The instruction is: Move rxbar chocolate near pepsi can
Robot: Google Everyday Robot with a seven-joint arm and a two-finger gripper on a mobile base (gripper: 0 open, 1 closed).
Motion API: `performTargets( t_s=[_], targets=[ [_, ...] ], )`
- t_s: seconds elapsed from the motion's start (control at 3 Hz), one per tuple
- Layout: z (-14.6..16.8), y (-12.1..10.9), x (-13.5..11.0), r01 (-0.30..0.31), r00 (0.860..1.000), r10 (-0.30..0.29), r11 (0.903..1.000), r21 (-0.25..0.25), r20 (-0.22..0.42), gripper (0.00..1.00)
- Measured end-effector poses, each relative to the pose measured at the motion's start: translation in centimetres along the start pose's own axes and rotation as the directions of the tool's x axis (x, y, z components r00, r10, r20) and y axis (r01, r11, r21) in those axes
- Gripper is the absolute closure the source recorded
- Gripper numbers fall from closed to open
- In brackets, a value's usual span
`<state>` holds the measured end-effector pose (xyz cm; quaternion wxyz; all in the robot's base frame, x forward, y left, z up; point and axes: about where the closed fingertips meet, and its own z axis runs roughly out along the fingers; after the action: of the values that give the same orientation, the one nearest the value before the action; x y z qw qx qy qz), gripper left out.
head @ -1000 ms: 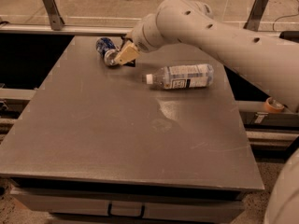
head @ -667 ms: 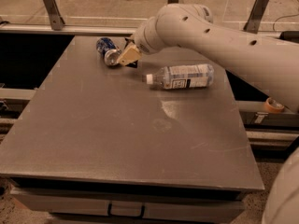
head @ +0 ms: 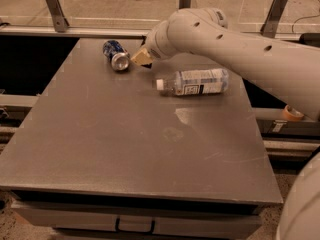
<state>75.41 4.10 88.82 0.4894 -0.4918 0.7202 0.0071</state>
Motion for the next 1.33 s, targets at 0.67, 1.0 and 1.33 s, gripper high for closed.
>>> performTargets(
  t_s=[0.67,1.0,1.33],
  targets=[
    [-0.4,1.3,-0.6,-0.013,1.0,0.014,0.9991,-0.04,0.023,0.0],
    [-3.2,1.6,-1.2,-0.024,0.997,0.029,0.9975,-0.066,0.074,0.0],
    [-8.1,0.3,-1.9,-0.038,0.986,0.054,0.9938,-0.105,0.158,0.0]
  ],
)
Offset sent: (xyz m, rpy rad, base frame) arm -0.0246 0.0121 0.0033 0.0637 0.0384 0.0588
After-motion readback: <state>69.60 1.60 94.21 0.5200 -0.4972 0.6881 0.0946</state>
